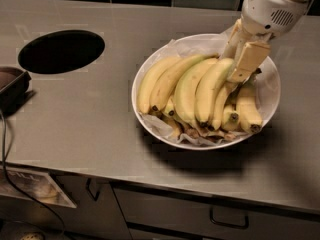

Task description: Pick banana from white bowl

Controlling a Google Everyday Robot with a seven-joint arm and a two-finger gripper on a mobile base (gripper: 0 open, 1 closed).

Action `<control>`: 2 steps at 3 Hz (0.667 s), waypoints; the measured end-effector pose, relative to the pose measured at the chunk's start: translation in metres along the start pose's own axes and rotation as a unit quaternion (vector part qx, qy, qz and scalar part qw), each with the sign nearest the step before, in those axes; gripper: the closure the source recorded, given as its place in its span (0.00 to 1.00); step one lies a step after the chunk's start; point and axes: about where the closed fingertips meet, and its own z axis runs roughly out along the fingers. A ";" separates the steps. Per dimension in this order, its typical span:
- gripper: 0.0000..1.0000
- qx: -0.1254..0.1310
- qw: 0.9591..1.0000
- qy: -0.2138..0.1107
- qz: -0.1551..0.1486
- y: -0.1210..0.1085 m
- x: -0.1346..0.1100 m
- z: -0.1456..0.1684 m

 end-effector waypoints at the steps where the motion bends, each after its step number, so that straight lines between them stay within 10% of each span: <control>1: 1.00 0.045 0.999 -0.017 0.007 0.003 0.000 -0.012; 2: 1.00 0.086 0.996 -0.032 0.016 0.008 0.002 -0.026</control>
Offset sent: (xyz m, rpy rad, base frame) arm -0.0225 -0.0187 0.0383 0.0891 -0.2430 -0.1150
